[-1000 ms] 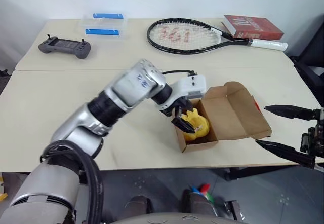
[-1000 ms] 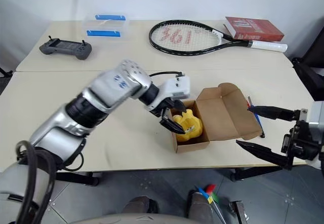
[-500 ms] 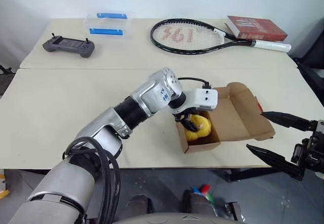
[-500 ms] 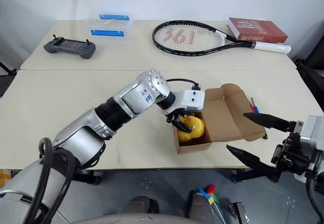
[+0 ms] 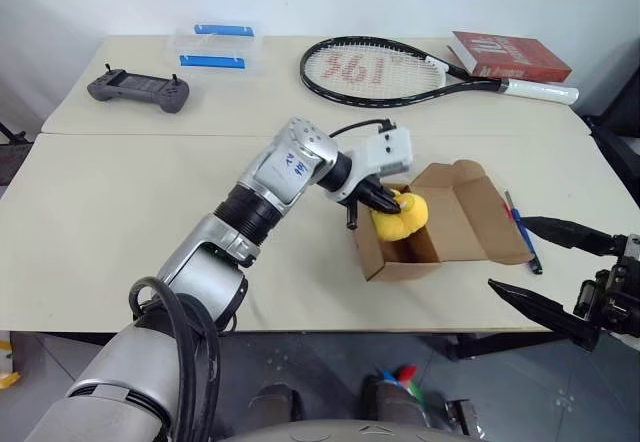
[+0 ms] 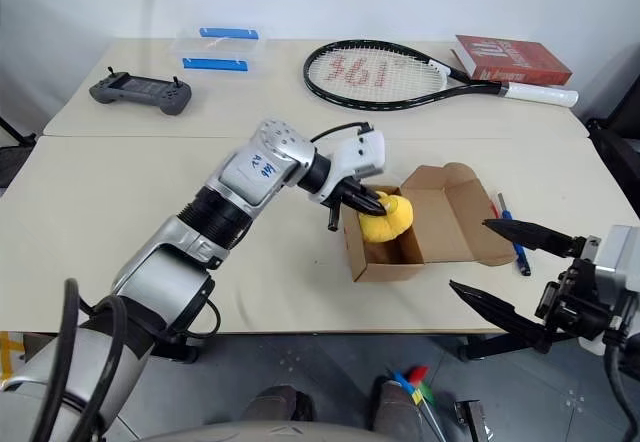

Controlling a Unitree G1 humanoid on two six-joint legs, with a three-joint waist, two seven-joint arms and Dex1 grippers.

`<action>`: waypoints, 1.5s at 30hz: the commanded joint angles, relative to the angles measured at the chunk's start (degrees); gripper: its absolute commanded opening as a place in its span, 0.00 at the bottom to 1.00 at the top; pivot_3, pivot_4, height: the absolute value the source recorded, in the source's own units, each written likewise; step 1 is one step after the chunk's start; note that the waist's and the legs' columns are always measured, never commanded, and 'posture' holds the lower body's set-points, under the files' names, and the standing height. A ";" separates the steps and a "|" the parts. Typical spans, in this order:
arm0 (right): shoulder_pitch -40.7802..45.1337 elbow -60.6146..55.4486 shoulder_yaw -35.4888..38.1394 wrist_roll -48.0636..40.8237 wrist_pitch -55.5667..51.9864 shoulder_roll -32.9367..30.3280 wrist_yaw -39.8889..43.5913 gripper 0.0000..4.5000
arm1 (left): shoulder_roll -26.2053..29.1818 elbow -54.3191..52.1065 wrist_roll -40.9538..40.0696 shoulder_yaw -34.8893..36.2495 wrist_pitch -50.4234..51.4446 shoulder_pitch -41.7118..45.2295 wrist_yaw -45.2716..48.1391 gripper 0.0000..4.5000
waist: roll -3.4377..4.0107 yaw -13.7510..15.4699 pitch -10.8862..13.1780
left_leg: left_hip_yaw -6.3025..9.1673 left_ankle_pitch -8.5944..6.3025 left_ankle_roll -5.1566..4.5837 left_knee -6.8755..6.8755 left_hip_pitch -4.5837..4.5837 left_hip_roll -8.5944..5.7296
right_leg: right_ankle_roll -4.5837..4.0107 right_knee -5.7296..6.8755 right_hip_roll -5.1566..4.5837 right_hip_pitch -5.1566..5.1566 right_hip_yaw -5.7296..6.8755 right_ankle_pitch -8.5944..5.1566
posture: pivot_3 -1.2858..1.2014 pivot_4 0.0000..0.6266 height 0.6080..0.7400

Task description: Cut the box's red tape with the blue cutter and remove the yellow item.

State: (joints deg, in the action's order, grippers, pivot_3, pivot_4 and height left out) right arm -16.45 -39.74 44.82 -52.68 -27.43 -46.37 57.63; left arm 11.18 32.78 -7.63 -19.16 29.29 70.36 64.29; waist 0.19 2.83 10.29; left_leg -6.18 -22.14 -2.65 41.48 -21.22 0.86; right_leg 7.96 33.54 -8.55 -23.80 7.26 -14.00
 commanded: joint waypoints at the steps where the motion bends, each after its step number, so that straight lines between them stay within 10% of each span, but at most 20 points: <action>1: 3.23 0.45 -3.92 -0.58 1.55 0.41 -1.46 1.00 | 0.95 -1.98 -13.29 19.48 -4.62 -3.40 -3.58 0.00 | 0.00 -0.33 0.00 | 0.02 0.00 0.00 0.00 0.01 0.00 | 0.01 0.01 0.00 0.01 0.01 0.00 | 0.52 0.24 1.00; 13: 24.42 5.56 -28.91 0.45 3.29 7.17 -1.64 1.00 | 27.42 -19.09 -15.69 44.37 -9.73 -41.48 -11.48 0.00 | -0.06 -3.23 0.03 | 0.09 0.03 0.28 -0.20 0.29 0.09 | 0.02 0.31 0.02 0.00 0.14 0.01 | 0.52 0.24 1.00; 19: 30.02 12.56 -35.81 4.62 6.08 7.82 5.13 1.00 | 30.34 -24.89 -21.55 57.73 -5.10 -58.89 -16.14 0.00 | -0.16 -1.28 0.01 | 0.69 -0.05 0.27 -0.12 0.12 0.25 | 0.02 0.31 -0.05 0.10 0.24 0.01 | 0.52 0.24 1.00; 34: 31.74 23.35 -33.83 11.15 13.79 7.79 10.41 1.00 | 30.59 -34.72 -27.82 56.67 1.61 -63.20 -18.25 1.00 | -0.20 -2.65 -0.01 | 0.53 -0.06 0.42 -0.34 0.22 0.07 | 0.00 0.30 0.05 0.08 0.44 0.00 | 0.52 0.24 1.00; 45: 25.07 21.67 -28.73 9.68 11.78 1.19 13.75 1.00 | 36.17 -38.62 -23.58 66.43 -10.57 -85.31 -6.04 1.00 | -0.11 -3.15 0.04 | 0.17 -0.14 0.52 -0.49 0.33 0.26 | -0.13 0.10 0.10 0.02 0.44 -0.08 | 0.52 0.24 1.00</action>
State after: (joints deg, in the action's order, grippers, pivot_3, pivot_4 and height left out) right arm 9.23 -15.93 13.85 -42.15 -16.56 -44.60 70.51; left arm 47.72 -2.91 -31.32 44.25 21.34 -13.31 57.12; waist 0.08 -0.32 10.32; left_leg -6.01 -22.30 -2.12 41.00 -20.87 1.13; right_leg 7.83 33.65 -8.45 -23.78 7.68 -14.08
